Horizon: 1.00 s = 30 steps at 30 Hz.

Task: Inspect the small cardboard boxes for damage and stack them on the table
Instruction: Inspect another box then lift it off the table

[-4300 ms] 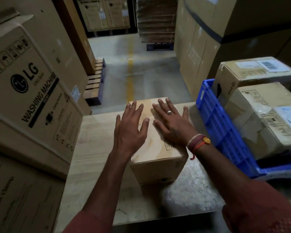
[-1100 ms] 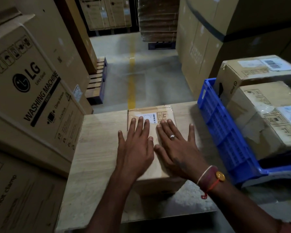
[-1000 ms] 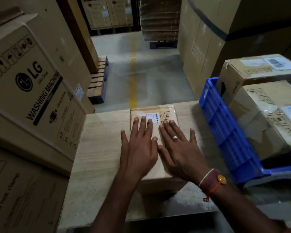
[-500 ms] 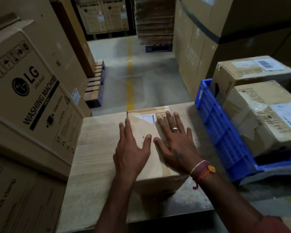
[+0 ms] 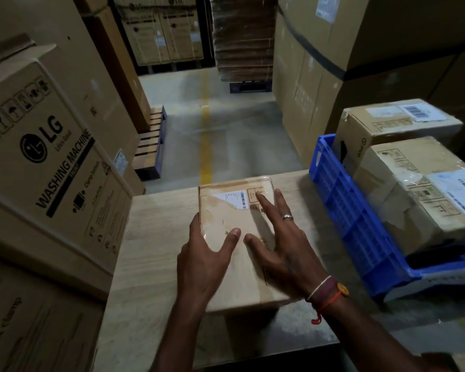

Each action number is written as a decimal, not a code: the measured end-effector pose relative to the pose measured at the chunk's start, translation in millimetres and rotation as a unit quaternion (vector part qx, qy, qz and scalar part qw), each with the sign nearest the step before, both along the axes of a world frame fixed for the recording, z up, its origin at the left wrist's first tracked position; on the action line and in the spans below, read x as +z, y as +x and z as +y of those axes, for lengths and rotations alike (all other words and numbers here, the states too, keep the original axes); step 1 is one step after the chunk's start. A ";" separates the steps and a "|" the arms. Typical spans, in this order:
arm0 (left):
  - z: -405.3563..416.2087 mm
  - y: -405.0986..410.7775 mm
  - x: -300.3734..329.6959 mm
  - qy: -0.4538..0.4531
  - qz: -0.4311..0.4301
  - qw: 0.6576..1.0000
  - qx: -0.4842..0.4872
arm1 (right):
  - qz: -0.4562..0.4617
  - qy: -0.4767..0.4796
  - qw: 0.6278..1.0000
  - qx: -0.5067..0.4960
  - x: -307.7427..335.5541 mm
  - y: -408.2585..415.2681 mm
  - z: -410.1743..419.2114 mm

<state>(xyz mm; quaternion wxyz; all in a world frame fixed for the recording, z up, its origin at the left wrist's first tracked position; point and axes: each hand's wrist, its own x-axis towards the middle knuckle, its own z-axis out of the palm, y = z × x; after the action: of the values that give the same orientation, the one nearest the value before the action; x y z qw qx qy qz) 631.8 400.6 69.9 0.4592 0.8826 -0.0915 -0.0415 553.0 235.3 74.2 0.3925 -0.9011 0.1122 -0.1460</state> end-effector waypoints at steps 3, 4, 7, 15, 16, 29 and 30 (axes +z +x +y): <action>3.8 0.2 -0.1 -0.021 -0.036 0.999 0.008 | -0.060 -0.007 0.998 0.001 -3.2 4.4 6.5; 5.3 0.7 -0.2 -0.031 -0.044 0.999 0.008 | -0.080 -0.003 0.997 0.001 -5.4 7.2 9.0; 10.6 5.0 1.8 -0.044 -0.062 0.997 0.010 | -0.137 0.029 0.990 -0.007 -10.5 17.8 17.6; 36.7 25.9 23.2 0.015 -0.145 0.987 -0.067 | -0.193 0.323 0.923 -0.079 -59.9 72.5 30.5; 39.5 27.5 20.7 0.032 -0.155 0.984 -0.081 | -0.190 0.352 0.912 -0.087 -67.1 81.3 35.5; 51.2 118.1 -95.0 0.164 -0.190 0.931 -0.265 | -0.002 0.414 0.905 -0.102 -179.0 189.1 33.1; 58.3 121.0 -103.9 0.160 -0.181 0.937 -0.251 | 0.014 0.427 0.899 -0.098 -184.5 190.1 32.9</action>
<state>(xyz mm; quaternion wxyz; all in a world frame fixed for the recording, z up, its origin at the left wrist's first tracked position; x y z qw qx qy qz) 752.8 458.9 -34.0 0.2626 0.8853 -0.3838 -0.0094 743.1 268.2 -110.4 0.7216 -0.6337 0.2565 -0.1093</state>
